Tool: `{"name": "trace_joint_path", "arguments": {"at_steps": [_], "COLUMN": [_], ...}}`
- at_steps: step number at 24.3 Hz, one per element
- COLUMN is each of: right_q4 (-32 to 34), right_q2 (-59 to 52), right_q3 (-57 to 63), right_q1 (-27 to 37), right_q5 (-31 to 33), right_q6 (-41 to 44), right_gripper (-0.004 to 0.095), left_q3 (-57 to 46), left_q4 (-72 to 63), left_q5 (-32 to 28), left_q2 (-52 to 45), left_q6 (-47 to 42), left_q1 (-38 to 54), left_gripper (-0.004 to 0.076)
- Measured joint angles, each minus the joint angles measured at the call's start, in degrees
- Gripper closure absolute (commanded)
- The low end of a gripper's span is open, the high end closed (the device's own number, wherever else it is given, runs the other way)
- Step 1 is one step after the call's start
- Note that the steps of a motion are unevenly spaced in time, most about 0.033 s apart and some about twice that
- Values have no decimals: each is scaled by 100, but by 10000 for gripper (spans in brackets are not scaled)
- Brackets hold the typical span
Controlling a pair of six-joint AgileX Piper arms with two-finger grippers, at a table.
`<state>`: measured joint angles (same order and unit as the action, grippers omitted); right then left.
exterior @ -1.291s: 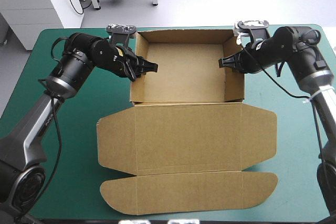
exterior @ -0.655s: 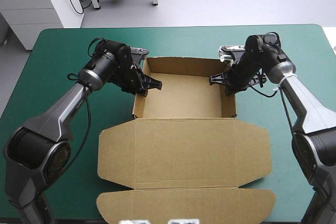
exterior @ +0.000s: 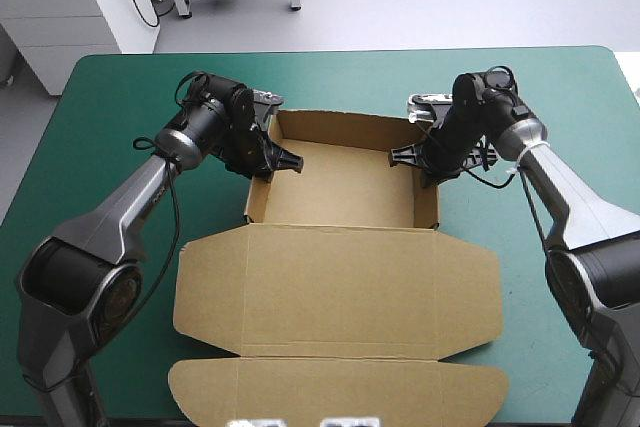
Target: Fold the box
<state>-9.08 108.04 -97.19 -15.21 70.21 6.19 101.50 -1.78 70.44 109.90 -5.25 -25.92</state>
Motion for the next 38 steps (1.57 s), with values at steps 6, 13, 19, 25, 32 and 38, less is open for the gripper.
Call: {"name": "trace_joint_path", "arguments": {"at_steps": [6, 13, 19, 25, 32, 38], "right_q4": [15, 54, 41, 183, 226, 273], "right_q2": [18, 33, 36, 36, 36, 47], "right_q3": [0, -4, -4, -4, -4, -4], "right_q1": [0, -42, -49, -49, -49, -49], "right_q5": [38, -7, 4, 78, 91, 92], "right_q6": [40, -158, -164, -176, -165, -157], "right_gripper": [924, 924, 926, 926, 926, 926], "left_q3": [0, 0, 0, 0, 18, 57], "left_q4": [-104, -95, -210, -264, -368, -349], "left_q5": [-19, 57, 62, 66, 44, 3], "left_q2": [5, 27, 27, 39, 145, 256], "left_q6": [247, 564, -255, -799, -828, -729], "left_q1": [10, -66, -66, -38, 17, 17], "left_gripper": [499, 341, 500, 730, 730, 730]}}
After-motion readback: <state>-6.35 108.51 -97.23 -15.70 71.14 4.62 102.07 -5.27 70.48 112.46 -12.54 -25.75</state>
